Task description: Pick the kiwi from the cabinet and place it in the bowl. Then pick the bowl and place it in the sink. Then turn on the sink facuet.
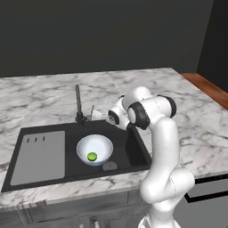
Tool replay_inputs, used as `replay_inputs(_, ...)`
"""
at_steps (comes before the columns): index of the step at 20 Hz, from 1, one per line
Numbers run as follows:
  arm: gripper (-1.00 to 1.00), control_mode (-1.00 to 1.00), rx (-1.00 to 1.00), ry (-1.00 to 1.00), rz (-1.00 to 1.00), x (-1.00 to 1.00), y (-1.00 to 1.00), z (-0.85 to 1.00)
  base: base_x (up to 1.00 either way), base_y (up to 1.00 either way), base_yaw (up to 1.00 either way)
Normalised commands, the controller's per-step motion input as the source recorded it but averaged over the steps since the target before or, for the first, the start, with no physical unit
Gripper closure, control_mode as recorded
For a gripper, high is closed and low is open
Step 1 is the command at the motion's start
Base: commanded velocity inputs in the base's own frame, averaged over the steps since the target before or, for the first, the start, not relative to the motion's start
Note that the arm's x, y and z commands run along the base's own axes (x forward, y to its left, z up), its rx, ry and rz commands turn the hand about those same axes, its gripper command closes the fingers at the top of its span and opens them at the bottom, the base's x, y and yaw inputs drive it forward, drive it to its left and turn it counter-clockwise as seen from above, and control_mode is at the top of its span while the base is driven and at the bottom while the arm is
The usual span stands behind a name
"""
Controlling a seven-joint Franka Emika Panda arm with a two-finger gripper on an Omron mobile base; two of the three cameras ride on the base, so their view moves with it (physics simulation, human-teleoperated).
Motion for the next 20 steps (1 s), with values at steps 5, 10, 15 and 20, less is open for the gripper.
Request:
replay_inputs(5, 1.0, -1.0, 0.03, 0.13, -0.03, 0.0, -0.7, -0.41, 0.0, 0.0, 0.0)
replay_inputs(10, 1.0, -1.0, 0.0, 0.07, -0.04, -0.04, -0.16, -0.32, 0.0, 0.0, 0.0)
replay_inputs(15, 1.0, -1.0, 0.01, 0.0, -0.01, -0.26, 0.0, -0.01, 0.0, 0.0, 0.0)
replay_inputs(20, 1.0, -1.0, 0.11, -0.03, -0.01, -0.53, -0.24, 0.02, 0.0, 0.0, 0.0)
